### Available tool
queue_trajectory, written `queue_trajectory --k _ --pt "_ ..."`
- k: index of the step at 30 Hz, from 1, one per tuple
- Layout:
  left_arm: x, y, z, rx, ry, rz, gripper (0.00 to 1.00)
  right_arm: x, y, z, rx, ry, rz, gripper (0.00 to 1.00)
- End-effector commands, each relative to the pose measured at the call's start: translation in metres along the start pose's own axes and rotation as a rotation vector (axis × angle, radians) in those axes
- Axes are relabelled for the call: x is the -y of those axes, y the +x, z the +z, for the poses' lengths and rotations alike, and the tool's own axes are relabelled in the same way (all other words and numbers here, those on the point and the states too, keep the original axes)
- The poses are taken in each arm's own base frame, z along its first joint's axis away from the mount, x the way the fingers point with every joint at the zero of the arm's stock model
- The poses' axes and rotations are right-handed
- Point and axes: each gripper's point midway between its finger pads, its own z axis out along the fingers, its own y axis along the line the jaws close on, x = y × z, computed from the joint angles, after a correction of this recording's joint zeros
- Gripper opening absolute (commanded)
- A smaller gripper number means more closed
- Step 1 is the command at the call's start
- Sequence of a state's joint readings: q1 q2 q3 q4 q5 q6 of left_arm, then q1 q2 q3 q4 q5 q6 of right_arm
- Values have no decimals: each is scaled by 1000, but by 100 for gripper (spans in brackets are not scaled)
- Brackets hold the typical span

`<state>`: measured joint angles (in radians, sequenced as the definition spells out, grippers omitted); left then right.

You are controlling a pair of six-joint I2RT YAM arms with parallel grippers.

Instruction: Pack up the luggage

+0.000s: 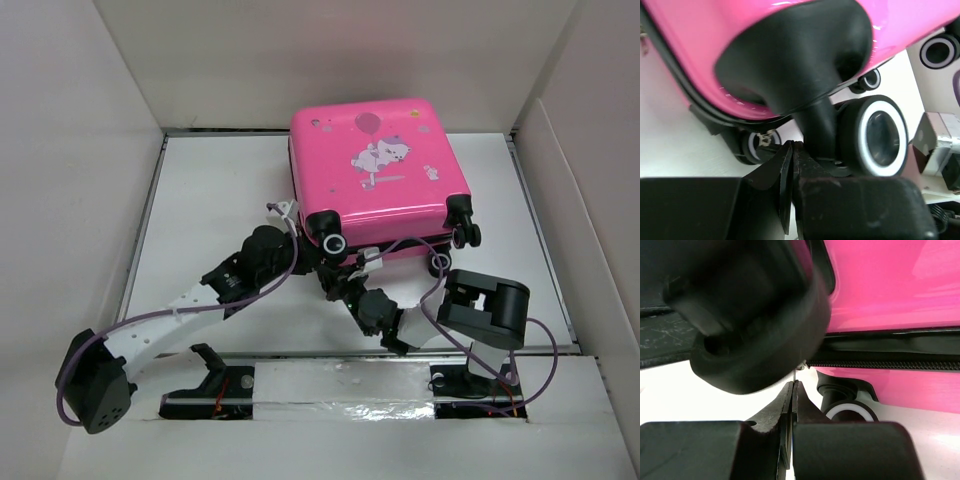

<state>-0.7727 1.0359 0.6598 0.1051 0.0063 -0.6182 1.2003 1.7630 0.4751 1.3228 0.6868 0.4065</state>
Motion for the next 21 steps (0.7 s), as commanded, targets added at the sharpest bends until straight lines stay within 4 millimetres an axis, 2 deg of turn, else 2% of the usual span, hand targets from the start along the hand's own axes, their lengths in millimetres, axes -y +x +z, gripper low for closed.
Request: queue_trajectory --k 1,3,6,7,8,10,11,12,13,14,15,17,18,19,20,21 --pt "49 -35 -4 85 163 5 1 -83 -32 -12 81 -289 142 0" --pt "56 -35 -2 78 180 9 2 -94 -27 -10 70 -317 134 0" --pt "65 -46 1 83 189 22 2 -109 -19 -7 57 -333 106 0" --pt "73 -56 0 104 199 28 1 -109 -20 -3 63 -322 99 0" --pt "73 -57 4 95 191 33 1 -113 -19 -1 68 -328 90 0" --pt "86 -67 5 97 219 44 1 -134 -19 4 99 -355 85 0" --pt "85 -62 13 67 207 45 1 -143 -18 7 110 -384 73 0" --pt "87 -61 15 52 212 48 0 -161 -30 12 157 -405 101 0" --pt "96 -67 15 51 231 48 0 -157 -19 19 160 -382 100 0" --pt "94 -64 17 33 225 50 0 -154 -21 26 187 -361 117 0" --pt "96 -65 15 36 231 47 0 -159 -30 25 229 -384 157 0" --pt "99 -72 7 62 238 48 0 -156 -30 28 238 -388 180 7" --pt "99 -73 5 68 237 48 0 -155 -32 27 237 -386 177 17" --pt "96 -75 1 82 226 52 0 -148 -33 17 232 -358 161 36" --pt "95 -77 -1 91 221 51 0 -144 -33 11 227 -345 154 36" --pt "89 -81 -2 106 207 46 0 -137 -36 5 234 -339 160 56"
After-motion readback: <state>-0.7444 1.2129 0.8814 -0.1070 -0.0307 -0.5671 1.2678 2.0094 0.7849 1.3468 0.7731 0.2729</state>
